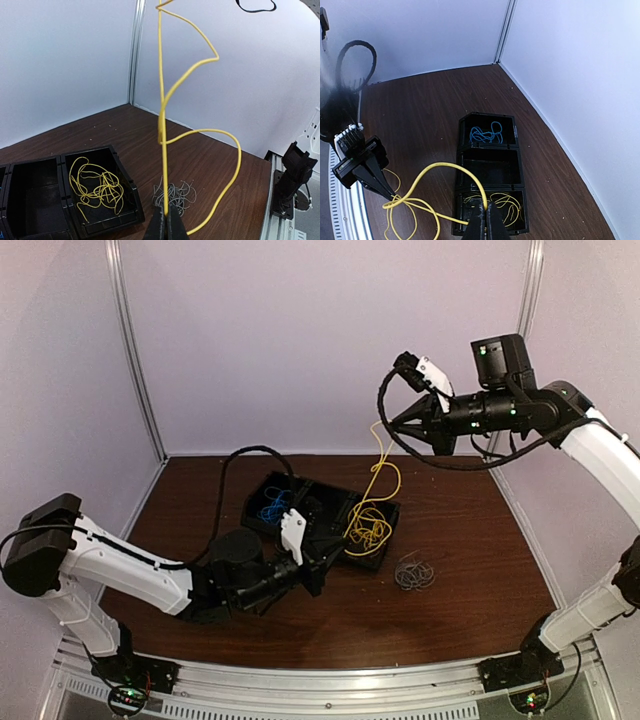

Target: Untangle the cables

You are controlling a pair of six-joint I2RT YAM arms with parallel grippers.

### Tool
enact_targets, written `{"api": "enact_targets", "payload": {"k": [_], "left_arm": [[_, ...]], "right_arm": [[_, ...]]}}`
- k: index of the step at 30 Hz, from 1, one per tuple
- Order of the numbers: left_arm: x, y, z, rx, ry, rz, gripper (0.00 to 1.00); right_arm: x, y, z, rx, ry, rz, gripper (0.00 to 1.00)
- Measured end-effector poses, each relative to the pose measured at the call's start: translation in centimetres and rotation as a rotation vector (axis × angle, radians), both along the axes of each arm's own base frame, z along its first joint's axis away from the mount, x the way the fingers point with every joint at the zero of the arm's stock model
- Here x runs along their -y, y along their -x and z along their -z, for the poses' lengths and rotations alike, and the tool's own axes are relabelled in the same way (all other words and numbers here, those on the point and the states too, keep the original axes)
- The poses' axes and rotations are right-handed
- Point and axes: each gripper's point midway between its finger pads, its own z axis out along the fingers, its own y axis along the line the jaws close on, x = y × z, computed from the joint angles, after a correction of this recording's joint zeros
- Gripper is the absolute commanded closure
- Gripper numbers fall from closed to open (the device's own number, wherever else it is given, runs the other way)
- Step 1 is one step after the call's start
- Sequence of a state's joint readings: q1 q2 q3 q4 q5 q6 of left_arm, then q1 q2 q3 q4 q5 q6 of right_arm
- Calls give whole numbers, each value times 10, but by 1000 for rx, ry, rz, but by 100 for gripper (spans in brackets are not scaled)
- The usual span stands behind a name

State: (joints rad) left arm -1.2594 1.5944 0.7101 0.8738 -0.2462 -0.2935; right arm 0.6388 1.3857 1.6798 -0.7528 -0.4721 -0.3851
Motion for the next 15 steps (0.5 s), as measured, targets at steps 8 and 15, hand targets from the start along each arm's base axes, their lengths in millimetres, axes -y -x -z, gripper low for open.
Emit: {"api": "enact_targets", "payload": {"k": [8, 15], "left_arm": [[-11, -3, -9, -22, 49, -35, 98], [-16, -3, 7, -50, 8, -46, 91]], "right_arm": [[6, -7, -1, -30, -22, 45, 100], [6, -10, -5, -28, -51, 39, 100]]}}
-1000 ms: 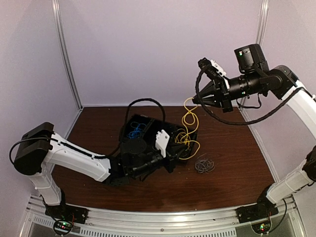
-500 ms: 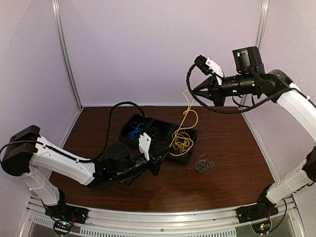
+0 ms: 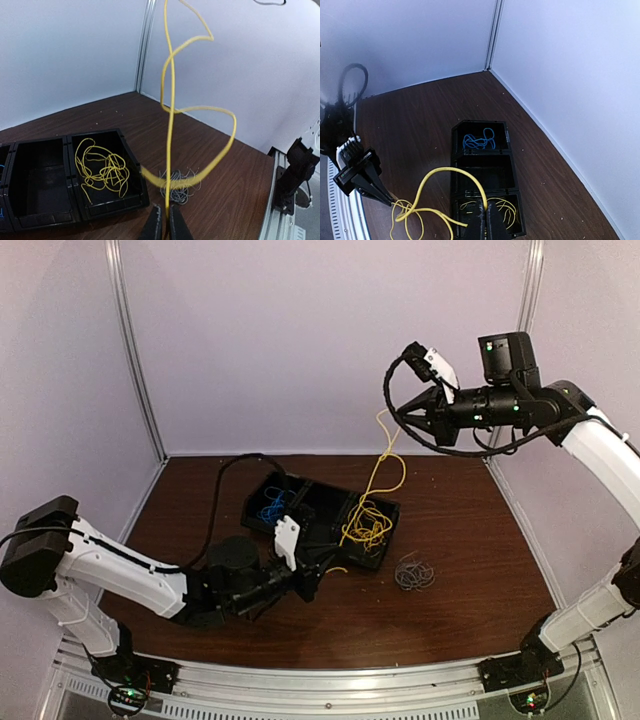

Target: Untangle the cables

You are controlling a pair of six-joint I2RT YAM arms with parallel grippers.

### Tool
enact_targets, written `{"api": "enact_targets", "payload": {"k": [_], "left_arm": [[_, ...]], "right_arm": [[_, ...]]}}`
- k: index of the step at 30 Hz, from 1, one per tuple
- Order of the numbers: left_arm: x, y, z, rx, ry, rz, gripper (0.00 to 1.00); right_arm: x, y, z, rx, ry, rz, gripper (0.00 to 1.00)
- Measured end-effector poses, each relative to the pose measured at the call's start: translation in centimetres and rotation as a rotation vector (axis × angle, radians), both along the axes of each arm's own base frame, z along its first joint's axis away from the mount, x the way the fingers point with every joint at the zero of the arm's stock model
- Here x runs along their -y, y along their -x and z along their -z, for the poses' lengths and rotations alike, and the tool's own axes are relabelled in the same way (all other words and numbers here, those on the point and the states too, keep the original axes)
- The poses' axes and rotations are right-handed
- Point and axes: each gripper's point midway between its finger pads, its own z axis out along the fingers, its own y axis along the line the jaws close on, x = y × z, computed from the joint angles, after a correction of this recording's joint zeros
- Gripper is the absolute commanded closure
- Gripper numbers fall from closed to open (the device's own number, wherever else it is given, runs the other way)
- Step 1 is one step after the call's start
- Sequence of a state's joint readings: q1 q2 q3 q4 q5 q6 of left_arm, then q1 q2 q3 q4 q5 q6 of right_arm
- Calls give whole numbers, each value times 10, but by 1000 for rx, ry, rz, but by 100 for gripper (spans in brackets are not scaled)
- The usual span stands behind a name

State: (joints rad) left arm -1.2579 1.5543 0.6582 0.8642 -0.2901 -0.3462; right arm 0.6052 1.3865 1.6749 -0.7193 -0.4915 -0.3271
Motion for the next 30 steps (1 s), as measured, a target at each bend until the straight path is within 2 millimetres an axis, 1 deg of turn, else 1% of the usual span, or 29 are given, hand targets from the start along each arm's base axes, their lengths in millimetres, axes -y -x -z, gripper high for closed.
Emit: {"api": "enact_targets", "payload": {"k": [2, 4, 6, 7, 11, 14, 17, 19, 21, 23, 26, 30], "left_arm": [[-2, 1, 20, -18, -64, 0, 88], [-3, 1, 32, -29, -109, -1, 86], [-3, 1, 37, -31, -129, -2, 85], [-3, 1, 38, -31, -134, -3, 82], [-2, 2, 39, -10, -155, 10, 63], [5, 8, 30, 40, -159, 38, 56], [19, 16, 9, 110, -151, 74, 48], [31, 16, -10, 147, -127, 82, 47], [44, 12, -30, 181, -101, 69, 46], [54, 7, -41, 204, -90, 54, 46], [61, 3, -41, 229, -102, 42, 48], [66, 1, -29, 252, -142, 41, 49]], "right_arm": [[3, -7, -8, 28, -20, 16, 100], [5, -11, -11, 41, -30, 25, 100], [6, -12, -14, 51, -37, 28, 100], [5, -12, -15, 53, -40, 25, 100], [4, -11, -15, 52, -44, 17, 100], [3, -11, -16, 55, -48, 12, 100], [2, -11, -17, 54, -55, 7, 100], [0, -11, -16, 47, -59, 3, 100], [-1, -11, -16, 42, -63, -1, 100], [-2, -11, -15, 35, -67, -8, 100], [-4, -10, -12, 22, -69, -15, 100], [-5, -9, -10, 8, -73, -20, 100]]}}
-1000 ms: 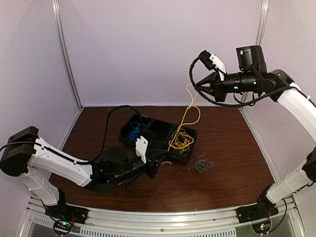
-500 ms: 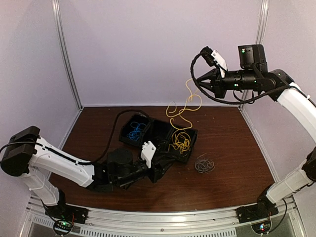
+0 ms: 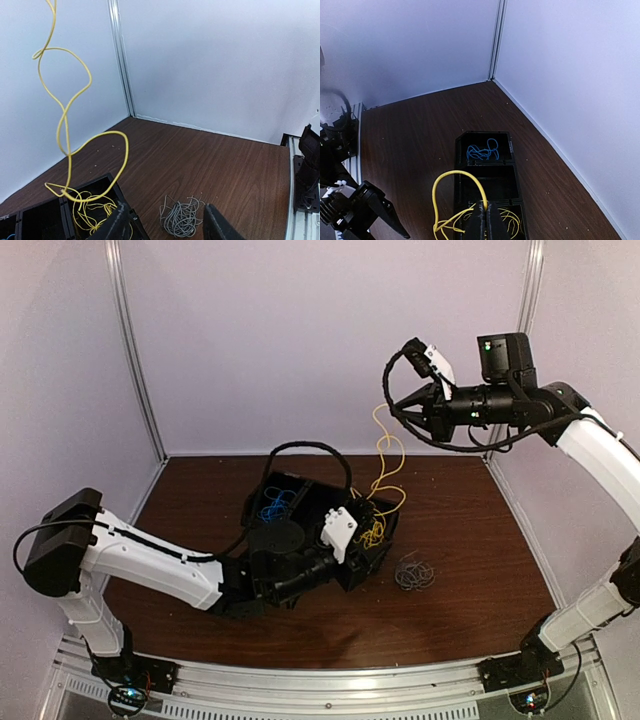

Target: Untangle the cables

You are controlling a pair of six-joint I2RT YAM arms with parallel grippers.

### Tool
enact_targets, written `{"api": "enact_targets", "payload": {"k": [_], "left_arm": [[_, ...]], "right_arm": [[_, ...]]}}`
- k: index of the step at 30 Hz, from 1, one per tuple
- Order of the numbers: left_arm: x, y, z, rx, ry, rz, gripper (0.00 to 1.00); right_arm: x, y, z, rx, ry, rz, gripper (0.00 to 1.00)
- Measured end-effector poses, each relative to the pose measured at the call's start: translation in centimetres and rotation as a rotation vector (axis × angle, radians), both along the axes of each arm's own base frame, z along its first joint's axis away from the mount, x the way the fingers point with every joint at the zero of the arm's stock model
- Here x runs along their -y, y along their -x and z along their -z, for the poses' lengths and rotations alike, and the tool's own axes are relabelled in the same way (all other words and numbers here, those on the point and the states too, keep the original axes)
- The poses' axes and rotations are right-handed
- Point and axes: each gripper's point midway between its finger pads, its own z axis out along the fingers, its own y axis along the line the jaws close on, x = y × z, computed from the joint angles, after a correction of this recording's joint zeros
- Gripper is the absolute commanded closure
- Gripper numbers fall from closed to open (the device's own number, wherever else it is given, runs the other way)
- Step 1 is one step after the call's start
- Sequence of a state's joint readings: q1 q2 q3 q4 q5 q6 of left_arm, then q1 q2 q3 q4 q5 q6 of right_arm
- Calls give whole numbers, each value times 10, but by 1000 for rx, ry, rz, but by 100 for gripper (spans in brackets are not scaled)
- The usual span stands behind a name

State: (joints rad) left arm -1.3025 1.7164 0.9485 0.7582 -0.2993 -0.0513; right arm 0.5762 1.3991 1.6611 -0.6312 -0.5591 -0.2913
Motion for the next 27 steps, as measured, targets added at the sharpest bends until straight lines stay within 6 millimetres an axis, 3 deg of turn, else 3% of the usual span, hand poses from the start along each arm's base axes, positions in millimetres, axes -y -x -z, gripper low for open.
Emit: {"api": "enact_targets", "payload": {"k": [12, 27], "left_arm": [[25, -12, -13, 81, -23, -32, 47], [24, -43, 29, 84, -143, -170, 49]], "right_arm": [[-2, 1, 8, -25, 3, -9, 100], [-3, 6, 7, -32, -6, -29, 100]]}}
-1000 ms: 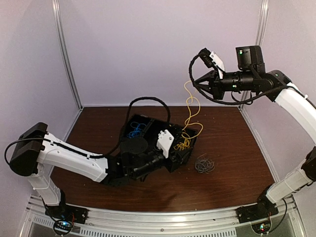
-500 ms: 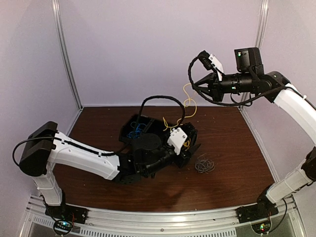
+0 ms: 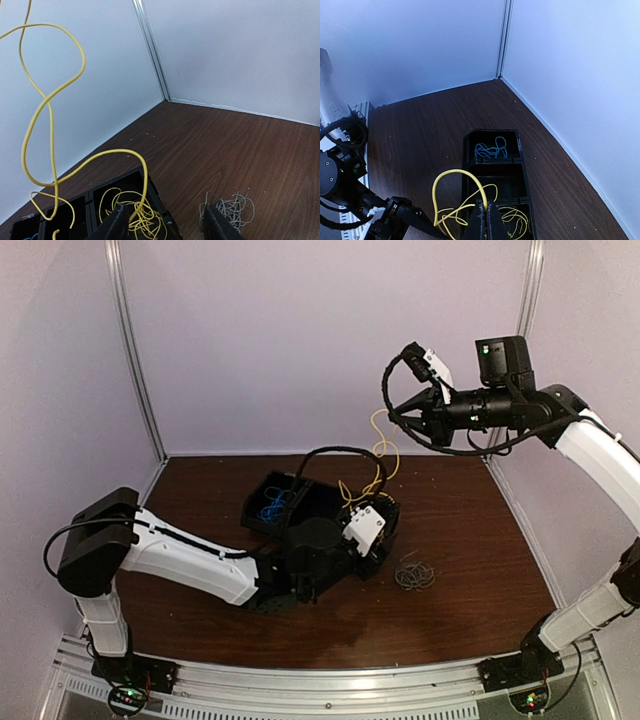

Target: Untangle the cables

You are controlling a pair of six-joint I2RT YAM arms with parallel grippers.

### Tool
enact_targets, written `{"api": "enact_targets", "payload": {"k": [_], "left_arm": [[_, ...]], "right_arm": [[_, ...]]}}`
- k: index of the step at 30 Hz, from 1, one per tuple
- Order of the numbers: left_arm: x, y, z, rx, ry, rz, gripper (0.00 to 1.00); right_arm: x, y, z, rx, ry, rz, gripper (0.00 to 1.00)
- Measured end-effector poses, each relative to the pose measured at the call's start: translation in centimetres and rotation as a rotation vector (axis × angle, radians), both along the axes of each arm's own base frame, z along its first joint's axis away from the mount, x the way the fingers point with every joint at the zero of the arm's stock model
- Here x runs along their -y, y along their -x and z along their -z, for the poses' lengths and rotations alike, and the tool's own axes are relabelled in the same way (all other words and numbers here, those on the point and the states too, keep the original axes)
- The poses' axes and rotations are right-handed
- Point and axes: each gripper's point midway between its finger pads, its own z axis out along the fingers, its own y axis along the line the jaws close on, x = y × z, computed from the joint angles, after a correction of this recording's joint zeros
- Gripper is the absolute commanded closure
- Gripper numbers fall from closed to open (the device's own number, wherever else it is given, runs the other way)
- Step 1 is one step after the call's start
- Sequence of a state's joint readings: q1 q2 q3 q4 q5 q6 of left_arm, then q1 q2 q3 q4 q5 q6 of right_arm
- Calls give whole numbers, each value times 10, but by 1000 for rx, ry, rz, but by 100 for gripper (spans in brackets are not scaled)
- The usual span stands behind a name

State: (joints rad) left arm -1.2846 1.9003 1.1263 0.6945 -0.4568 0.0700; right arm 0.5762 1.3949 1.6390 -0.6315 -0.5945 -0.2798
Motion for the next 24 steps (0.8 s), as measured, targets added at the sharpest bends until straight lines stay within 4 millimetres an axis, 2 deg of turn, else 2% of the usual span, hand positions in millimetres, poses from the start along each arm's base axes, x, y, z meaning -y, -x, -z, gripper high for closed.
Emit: {"api": "enact_targets", "payload": {"k": [4, 8, 14, 21, 24], "left_arm": [[-4, -14, 2, 16, -12, -44, 53], [-7, -26, 4, 42, -33, -88, 62], [-1, -45, -4, 105, -66, -186, 72], [-4, -57, -3, 156, -126, -274, 98], [-4, -58, 2, 154, -150, -276, 100]], "right_arm": [[0, 0, 0, -1, 0, 0, 100], [0, 1, 0, -4, -3, -2, 100], [-1, 2, 0, -18, -11, -4, 100], [-1, 2, 0, -21, -14, -6, 100], [-1, 1, 0, -19, -12, 1, 100]]}}
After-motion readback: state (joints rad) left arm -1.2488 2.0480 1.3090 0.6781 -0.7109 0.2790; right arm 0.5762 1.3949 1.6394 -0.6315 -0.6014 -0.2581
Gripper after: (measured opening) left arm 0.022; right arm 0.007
